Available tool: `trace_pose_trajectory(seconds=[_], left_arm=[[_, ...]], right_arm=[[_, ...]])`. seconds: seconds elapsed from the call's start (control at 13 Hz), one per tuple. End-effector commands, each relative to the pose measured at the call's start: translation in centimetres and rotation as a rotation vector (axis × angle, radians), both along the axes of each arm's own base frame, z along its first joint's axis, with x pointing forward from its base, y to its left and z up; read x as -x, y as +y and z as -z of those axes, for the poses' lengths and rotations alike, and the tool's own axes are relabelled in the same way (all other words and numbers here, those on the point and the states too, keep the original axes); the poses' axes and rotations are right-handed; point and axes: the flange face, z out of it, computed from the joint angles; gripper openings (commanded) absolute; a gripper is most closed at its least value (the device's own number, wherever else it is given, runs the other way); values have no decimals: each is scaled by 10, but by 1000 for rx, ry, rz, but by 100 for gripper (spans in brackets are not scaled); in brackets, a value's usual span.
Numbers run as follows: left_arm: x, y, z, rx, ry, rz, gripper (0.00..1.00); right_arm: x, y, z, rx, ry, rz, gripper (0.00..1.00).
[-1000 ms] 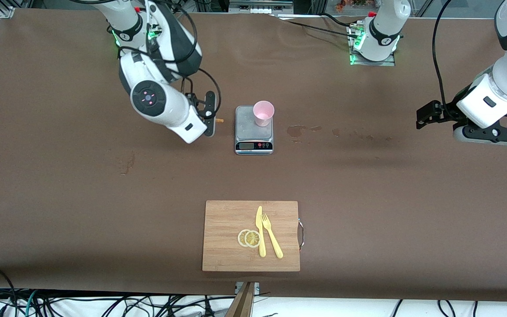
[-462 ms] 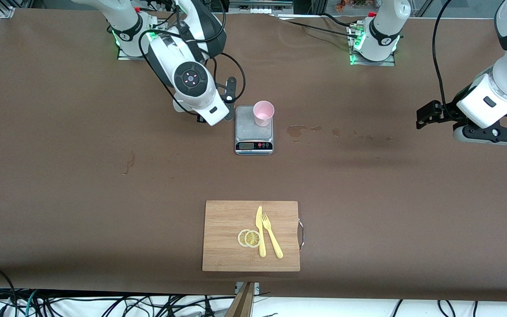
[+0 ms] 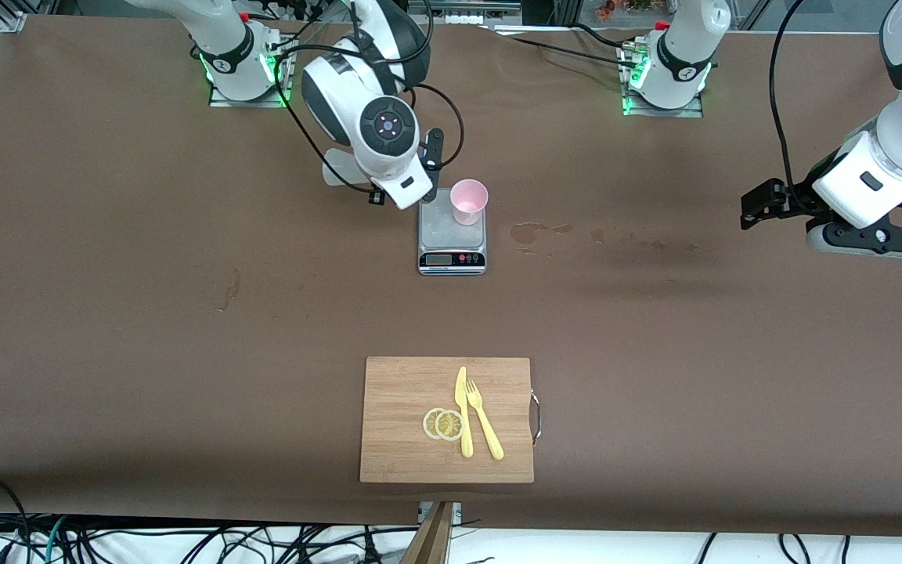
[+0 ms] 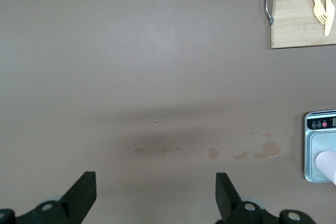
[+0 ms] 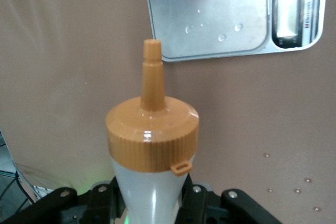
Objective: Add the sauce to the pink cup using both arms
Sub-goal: 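Tilt the bottle nozzle over the pink cup with the right gripper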
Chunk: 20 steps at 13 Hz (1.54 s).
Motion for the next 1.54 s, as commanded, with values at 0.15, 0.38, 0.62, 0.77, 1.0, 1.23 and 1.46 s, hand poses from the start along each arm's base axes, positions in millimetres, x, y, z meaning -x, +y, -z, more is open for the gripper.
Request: trace_pose_trajectory(seconds=[0.15, 0.38, 0.62, 0.77, 1.0, 1.23, 1.46], left_arm=[[-2, 2, -5, -28, 2, 10, 100], [-2, 2, -6, -28, 1, 10, 100], [-2, 2, -6, -28, 1, 10, 100], [-2, 2, -6, -28, 1, 10, 100], [-2, 2, -6, -28, 1, 10, 100], [-2, 3, -6, -28, 2, 8, 100], [0, 5, -5, -63, 17, 18, 100]], right_arm=[[31, 29, 8, 98, -33, 24, 3], [41, 42, 15, 124, -37, 27, 3], [39, 45, 16, 156, -29, 34, 2], [40, 59, 17, 203, -28, 36, 2], [32, 69, 15, 230, -9, 52, 2], [15, 79, 16, 242, 3, 62, 2], [-4, 83, 17, 243, 8, 80, 1]])
